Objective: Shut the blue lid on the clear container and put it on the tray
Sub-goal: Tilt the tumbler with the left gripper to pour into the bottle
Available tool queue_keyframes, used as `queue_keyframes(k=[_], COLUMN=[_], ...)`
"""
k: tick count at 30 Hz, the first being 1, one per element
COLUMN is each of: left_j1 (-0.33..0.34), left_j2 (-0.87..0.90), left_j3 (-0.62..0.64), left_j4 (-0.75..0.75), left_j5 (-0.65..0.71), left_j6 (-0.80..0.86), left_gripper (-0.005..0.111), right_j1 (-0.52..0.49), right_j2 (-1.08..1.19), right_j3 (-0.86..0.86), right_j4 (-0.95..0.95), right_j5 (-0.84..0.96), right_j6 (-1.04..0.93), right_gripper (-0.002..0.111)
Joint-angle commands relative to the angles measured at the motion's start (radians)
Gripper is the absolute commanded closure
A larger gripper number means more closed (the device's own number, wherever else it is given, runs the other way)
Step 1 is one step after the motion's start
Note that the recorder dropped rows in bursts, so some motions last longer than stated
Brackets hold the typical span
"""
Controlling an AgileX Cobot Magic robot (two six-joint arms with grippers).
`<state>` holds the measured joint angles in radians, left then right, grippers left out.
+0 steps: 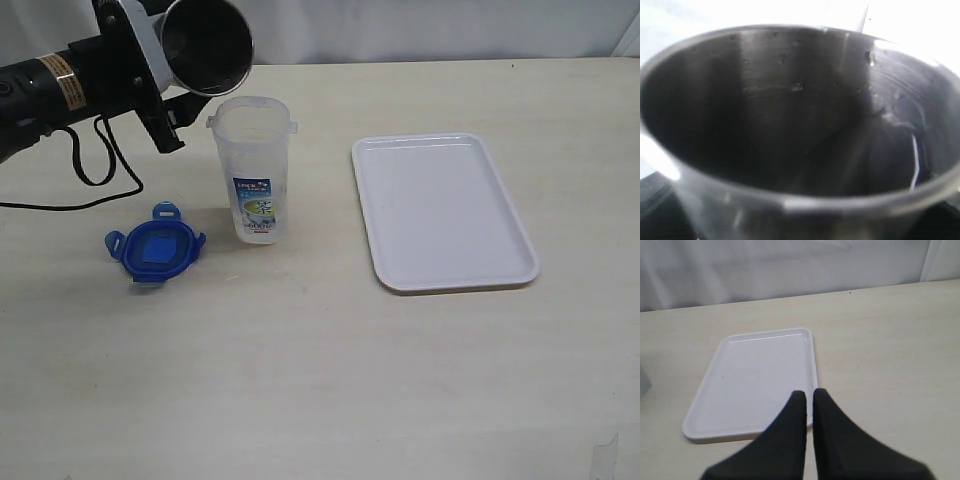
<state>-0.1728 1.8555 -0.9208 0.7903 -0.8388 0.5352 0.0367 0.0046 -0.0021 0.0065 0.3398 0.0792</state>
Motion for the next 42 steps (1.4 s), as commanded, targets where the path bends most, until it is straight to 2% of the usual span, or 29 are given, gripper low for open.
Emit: queue_keyframes(k=[1, 10, 42], left_j1=[-0.002, -0.002, -0.002], left_j2=[-0.016, -0.016, -0.016], left_j3=[-0.012, -0.012, -0.012], left_j4=[-0.017, -0.017, -0.017], left_j5=[-0.053, -0.064, -0.087], left_j6=[0.073, 0.148, 0.193], left_gripper=[0.107, 0.107, 0.107], right_j1=[0.000, 0.000, 0.000], right_j2=[-0.005, -0.005, -0.005], right_j3=[0.002, 0.002, 0.002], right_j4=[0.004, 0.004, 0.004], right_j5=[0.002, 0.002, 0.002], right_j6=[0.003, 0.003, 0.003], right_gripper=[0.104, 0.104, 0.104])
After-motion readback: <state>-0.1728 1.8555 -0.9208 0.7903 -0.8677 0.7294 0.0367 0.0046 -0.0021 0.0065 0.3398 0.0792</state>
